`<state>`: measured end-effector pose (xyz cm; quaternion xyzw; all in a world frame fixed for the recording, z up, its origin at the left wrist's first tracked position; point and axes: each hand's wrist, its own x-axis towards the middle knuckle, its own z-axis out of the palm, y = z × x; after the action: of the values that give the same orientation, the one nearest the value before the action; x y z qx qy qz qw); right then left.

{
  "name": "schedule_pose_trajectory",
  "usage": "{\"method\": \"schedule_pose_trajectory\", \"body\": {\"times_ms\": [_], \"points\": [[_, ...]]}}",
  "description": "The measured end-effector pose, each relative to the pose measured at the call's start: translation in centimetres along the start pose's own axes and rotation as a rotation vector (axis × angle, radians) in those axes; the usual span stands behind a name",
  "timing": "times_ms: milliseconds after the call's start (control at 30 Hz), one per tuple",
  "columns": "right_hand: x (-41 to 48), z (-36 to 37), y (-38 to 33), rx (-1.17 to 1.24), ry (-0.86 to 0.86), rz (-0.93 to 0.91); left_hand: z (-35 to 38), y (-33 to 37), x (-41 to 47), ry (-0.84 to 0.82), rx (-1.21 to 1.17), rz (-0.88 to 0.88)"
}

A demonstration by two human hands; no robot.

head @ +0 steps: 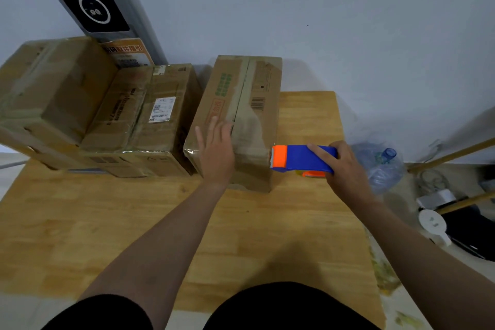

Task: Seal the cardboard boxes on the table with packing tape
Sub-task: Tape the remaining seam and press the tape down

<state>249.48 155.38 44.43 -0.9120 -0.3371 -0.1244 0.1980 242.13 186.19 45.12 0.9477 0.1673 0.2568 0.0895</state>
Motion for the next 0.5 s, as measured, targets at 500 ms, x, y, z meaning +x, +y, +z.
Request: {"method": "schedule_pose_trajectory", "body": {"times_ms": [500], "points": [[-0.6,-0.2,-0.3,-0.055,0.003,-0.037,2.5,6.1,-0.9,-0.067,-0.123,-0.05]]}}
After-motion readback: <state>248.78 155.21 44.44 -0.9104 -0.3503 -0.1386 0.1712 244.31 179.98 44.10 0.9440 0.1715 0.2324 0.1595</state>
